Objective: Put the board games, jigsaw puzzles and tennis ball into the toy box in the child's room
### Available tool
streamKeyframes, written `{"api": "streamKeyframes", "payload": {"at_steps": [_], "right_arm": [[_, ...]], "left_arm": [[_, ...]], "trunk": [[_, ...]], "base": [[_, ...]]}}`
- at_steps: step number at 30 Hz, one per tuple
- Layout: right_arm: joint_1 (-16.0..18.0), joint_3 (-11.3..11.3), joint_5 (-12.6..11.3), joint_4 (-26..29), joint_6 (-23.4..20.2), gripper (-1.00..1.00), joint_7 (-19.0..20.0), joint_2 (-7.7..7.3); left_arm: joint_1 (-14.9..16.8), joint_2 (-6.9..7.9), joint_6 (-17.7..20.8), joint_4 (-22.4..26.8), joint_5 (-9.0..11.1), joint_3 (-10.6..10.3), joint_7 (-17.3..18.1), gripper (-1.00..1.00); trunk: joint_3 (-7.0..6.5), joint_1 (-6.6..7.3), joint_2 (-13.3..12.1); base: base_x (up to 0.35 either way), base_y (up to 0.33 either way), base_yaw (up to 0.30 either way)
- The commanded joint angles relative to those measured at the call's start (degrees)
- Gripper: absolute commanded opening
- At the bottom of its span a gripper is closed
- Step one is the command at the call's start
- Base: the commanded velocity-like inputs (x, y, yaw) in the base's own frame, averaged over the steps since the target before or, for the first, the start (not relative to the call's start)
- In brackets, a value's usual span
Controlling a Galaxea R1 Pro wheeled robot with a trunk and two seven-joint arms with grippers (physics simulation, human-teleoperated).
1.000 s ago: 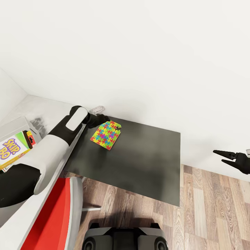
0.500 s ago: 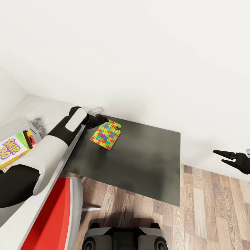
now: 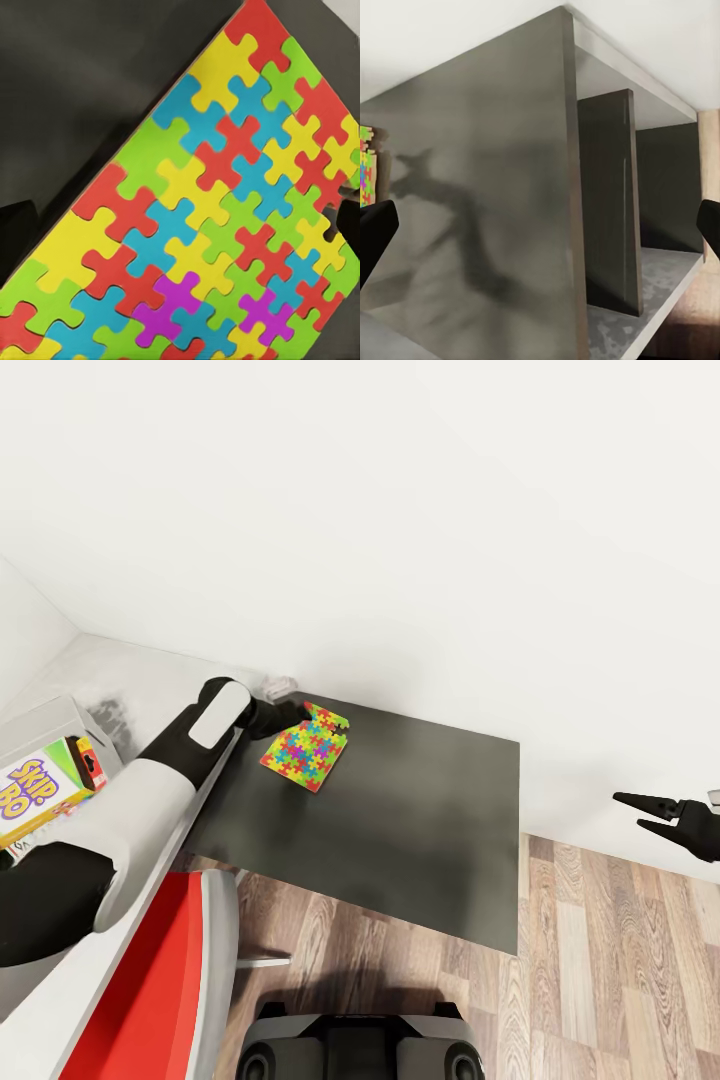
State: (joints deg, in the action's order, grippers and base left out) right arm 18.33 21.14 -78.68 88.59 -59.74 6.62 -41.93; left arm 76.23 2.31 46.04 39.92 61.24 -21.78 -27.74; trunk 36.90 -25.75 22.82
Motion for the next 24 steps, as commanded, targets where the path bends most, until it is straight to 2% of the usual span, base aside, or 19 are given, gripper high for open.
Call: {"api": "streamKeyframes", "payload": {"at_steps": [1,24], "right_arm": [[0.05,0.05,0.60,-0.01,-0.26,1.00,0.59,-0.01],[0.06,0.04,0.62,0.00,-0.26,1.00,0.59,0.09]], "left_arm": [[0.05,0.07,-0.02,0.08,0.61,-0.31,-0.52,1.00],[-0.48,0.31,-0.07,0.07,0.55,-0.03,-0.31,1.00]], "trunk": [[0.07,-0.03,0.09],[0.07,-0.03,0.09]], "base": [[0.000,0.000,0.000],[0.000,0.000,0.000]]}}
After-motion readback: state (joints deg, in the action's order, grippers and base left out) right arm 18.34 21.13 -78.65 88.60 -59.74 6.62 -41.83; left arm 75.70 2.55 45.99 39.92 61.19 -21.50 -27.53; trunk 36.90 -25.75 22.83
